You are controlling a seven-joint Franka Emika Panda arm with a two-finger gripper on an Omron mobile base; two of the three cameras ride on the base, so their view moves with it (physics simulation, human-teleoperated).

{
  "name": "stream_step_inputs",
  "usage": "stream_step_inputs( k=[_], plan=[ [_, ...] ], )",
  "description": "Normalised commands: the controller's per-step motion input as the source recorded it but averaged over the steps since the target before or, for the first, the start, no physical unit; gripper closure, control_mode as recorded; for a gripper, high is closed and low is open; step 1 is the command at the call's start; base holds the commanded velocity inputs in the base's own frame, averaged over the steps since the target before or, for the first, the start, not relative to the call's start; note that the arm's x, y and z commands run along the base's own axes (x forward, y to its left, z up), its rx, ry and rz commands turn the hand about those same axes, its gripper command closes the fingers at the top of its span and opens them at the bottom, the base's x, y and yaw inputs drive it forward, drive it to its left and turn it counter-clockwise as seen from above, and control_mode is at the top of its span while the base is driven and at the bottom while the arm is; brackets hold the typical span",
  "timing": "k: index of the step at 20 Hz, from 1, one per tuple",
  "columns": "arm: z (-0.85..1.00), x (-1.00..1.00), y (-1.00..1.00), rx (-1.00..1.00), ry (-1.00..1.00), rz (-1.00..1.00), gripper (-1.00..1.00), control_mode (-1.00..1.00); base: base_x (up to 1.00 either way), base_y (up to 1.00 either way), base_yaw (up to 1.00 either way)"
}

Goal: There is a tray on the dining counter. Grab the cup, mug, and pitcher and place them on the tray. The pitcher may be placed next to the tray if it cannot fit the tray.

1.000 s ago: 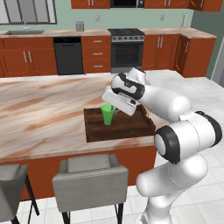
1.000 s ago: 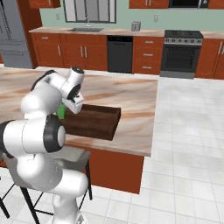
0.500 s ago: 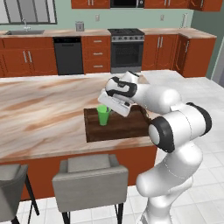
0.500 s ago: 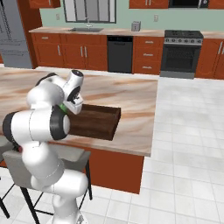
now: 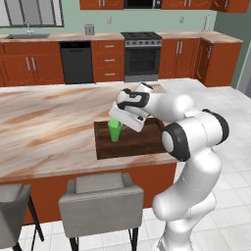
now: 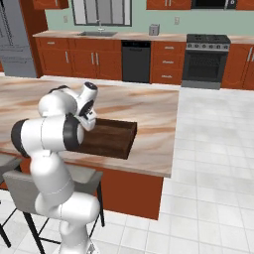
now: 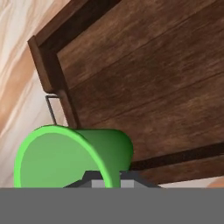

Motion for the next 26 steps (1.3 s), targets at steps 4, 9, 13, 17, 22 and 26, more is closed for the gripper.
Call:
stream_step_inputs(
  k=[4, 9, 13, 17, 22, 26],
  plan=[
    [-0.27, 0.28, 0.02, 0.00, 0.01, 0.00, 1.00, -1.00, 0.00, 0.00, 0.00],
    [-0.16, 0.30, 0.06, 0.00, 0.07, 0.00, 1.00, -1.00, 0.00, 0.00, 0.00],
    [-0.22, 0.23, 0.09, 0.00, 0.04, 0.00, 1.00, -1.00, 0.00, 0.00, 0.00],
    [-0.23, 0.24, 0.09, 0.00, 0.01, 0.00, 1.00, -1.00, 0.00, 0.00, 0.00],
    [-0.25, 0.19, 0.09, 0.00, 0.02, 0.00, 1.00, -1.00, 0.00, 0.00, 0.00],
    [-0.21, 0.11, 0.04, 0.00, 0.04, 0.00, 1.00, -1.00, 0.00, 0.00, 0.00]
  ],
)
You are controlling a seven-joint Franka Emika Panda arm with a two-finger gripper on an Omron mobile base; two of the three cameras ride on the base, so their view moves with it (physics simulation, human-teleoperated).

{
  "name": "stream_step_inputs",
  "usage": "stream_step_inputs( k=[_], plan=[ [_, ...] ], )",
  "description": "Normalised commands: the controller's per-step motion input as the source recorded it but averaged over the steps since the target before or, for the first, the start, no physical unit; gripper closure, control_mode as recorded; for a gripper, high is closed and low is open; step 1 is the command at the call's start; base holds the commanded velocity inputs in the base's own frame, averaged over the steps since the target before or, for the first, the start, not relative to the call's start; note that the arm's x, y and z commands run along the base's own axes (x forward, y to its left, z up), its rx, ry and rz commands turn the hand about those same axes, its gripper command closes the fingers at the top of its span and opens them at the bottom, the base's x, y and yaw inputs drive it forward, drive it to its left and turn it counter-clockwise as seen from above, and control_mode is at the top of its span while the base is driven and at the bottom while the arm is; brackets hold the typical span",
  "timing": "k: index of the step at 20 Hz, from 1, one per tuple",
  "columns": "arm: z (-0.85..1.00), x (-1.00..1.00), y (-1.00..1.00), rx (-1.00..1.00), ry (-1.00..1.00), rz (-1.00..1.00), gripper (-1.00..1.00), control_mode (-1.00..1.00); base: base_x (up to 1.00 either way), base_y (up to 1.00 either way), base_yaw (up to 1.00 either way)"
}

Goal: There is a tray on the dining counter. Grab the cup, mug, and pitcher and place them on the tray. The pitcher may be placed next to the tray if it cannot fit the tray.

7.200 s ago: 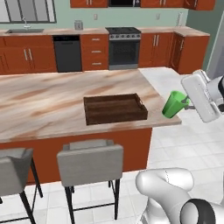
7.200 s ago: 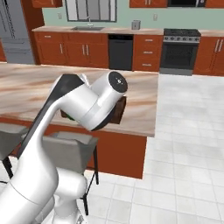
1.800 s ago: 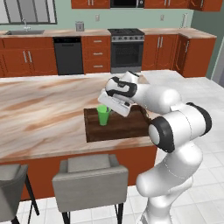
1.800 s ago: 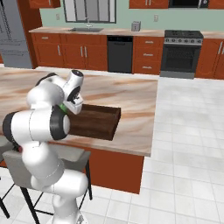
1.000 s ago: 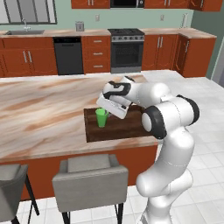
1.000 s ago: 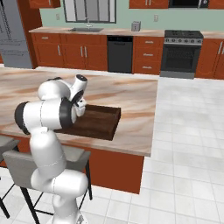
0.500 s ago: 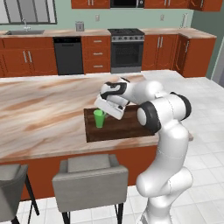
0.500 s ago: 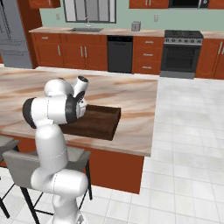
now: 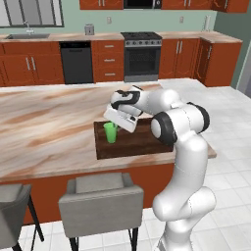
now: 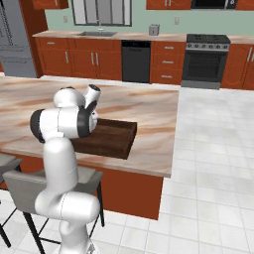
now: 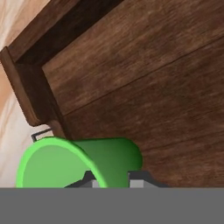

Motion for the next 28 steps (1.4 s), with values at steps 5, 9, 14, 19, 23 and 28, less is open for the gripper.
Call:
stream_step_inputs(
  k=[5, 9, 14, 19, 23, 28],
  plan=[
    [-0.02, 0.00, 0.00, 0.00, 0.00, 0.00, 1.00, -1.00, 0.00, 0.00, 0.00],
    [0.00, 0.00, 0.00, 0.00, 0.00, 0.00, 1.00, -1.00, 0.00, 0.00, 0.00],
    [0.00, 0.02, 0.00, 0.00, 0.00, 0.00, 1.00, -1.00, 0.00, 0.00, 0.00],
    [0.00, 0.00, 0.00, 0.00, 0.00, 0.00, -1.00, -1.00, 0.00, 0.00, 0.00],
    [0.00, 0.00, 0.00, 0.00, 0.00, 0.00, -1.00, -1.00, 0.00, 0.00, 0.00],
    [0.00, 0.00, 0.00, 0.00, 0.00, 0.00, -1.00, -1.00, 0.00, 0.00, 0.00]
  ],
)
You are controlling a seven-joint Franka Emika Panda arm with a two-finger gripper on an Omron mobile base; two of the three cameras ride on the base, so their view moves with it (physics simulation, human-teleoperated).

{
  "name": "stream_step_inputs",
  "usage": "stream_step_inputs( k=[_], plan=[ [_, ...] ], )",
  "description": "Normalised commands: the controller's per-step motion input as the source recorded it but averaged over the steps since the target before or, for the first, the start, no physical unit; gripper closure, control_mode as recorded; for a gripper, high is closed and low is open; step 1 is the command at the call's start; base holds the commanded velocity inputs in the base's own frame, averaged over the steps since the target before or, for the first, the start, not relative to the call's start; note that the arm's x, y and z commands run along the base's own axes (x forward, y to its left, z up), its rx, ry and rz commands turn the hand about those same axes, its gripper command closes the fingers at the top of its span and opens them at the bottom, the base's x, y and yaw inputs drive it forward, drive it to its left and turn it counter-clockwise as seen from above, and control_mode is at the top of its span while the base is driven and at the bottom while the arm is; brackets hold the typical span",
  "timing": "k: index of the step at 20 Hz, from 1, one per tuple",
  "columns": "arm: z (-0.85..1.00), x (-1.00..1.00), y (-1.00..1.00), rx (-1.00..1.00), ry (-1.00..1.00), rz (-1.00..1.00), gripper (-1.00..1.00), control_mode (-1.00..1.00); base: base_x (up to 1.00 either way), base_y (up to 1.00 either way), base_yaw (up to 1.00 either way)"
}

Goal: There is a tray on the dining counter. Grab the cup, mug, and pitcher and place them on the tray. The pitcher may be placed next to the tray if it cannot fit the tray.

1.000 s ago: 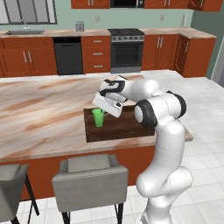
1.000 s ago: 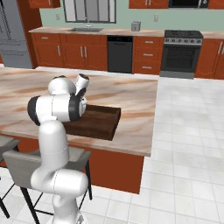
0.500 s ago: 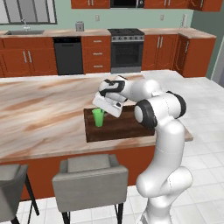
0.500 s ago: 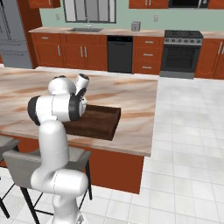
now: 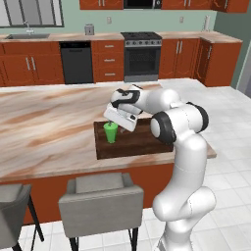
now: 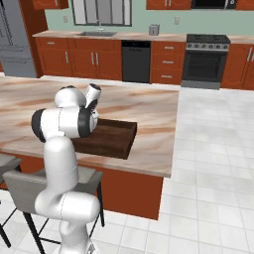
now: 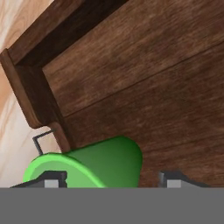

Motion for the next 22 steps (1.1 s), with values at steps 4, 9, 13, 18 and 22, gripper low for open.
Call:
stream_step_inputs(
  k=[4, 9, 13, 18, 22],
  plan=[
    [0.00, 0.00, 0.00, 0.00, 0.00, 0.00, -1.00, -1.00, 0.00, 0.00, 0.00],
    [0.00, 0.00, 0.00, 0.00, 0.00, 0.00, -1.00, -1.00, 0.00, 0.00, 0.00],
    [0.00, -0.02, 0.00, 0.00, 0.00, 0.00, -1.00, -1.00, 0.00, 0.00, 0.00],
    [0.04, -0.04, 0.00, 0.00, 0.00, 0.00, -1.00, -1.00, 0.00, 0.00, 0.00],
    [0.49, -0.13, 0.00, 0.00, 0.00, 0.01, -1.00, -1.00, 0.00, 0.00, 0.00]
  ],
)
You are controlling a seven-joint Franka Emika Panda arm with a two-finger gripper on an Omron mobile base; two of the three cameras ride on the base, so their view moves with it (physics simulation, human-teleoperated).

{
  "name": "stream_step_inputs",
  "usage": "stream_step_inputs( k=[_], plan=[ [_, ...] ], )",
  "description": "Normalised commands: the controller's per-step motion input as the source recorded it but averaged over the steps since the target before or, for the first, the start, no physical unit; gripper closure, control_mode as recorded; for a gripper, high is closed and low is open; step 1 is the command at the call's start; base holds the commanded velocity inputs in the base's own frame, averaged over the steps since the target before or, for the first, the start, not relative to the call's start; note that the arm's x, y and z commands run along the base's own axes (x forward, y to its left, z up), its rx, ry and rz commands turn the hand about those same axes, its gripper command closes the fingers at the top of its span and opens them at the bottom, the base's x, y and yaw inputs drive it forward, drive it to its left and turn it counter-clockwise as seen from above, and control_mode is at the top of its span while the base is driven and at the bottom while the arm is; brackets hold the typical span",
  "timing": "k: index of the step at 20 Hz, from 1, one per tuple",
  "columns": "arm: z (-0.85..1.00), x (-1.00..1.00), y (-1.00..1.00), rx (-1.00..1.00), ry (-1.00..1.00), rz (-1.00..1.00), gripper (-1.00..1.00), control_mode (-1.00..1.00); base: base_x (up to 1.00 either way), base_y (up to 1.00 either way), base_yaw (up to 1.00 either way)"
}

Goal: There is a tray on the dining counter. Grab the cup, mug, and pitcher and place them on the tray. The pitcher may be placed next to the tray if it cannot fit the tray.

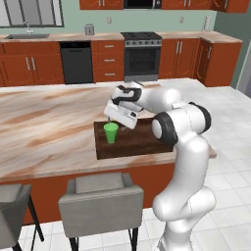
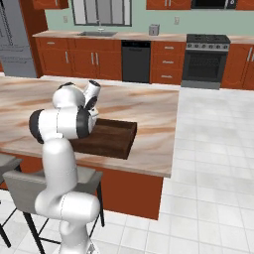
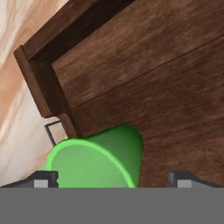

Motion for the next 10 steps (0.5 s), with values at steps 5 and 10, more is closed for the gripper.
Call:
stream_step_inputs(
  k=[5, 10],
  plan=[
    [0.72, -0.37, -0.01, 0.00, -0.04, 0.05, -1.00, -1.00, 0.00, 0.00, 0.00],
    [0.52, -0.78, -0.30, -0.01, -0.03, 0.09, -1.00, -1.00, 0.00, 0.00, 0.00]
  ],
)
